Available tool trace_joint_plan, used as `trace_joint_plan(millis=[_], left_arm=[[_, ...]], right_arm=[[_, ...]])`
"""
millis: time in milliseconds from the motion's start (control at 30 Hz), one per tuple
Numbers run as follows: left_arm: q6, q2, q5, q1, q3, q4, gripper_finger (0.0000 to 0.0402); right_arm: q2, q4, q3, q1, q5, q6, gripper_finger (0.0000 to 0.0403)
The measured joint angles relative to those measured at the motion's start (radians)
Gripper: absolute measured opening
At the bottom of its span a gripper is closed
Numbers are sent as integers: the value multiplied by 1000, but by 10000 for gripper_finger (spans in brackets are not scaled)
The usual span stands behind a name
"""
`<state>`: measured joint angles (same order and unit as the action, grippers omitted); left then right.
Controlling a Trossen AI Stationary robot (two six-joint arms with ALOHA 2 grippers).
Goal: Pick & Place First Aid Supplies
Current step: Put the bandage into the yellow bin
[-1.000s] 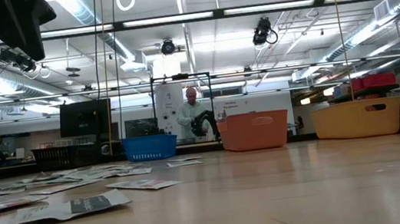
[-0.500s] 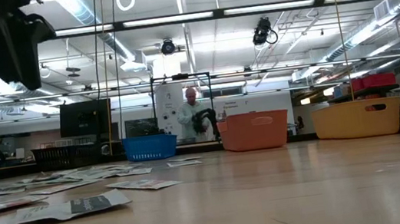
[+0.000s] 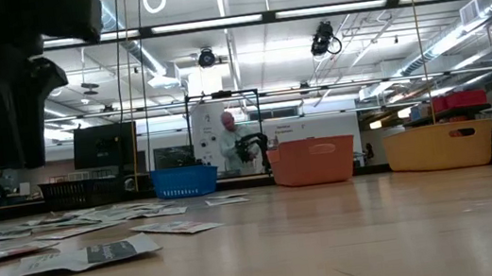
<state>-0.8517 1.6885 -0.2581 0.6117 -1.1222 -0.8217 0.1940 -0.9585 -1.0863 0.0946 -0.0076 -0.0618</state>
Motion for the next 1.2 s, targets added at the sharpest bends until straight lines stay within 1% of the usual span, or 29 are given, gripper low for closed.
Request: trace_joint_plan(millis=[400, 800, 933, 1200], left_arm=[[-2, 99, 7, 0, 0, -101, 177], [-28, 118, -17, -49, 15, -121, 177], [-27, 116, -1, -73, 31, -110, 177], [-21, 116, 81, -104, 70, -75, 177]], right_arm=[[0, 0, 0, 0, 0, 0, 23], [0, 0, 0, 0, 0, 0, 23], [0, 0, 0, 0, 0, 0, 23], [0, 0, 0, 0, 0, 0, 23]])
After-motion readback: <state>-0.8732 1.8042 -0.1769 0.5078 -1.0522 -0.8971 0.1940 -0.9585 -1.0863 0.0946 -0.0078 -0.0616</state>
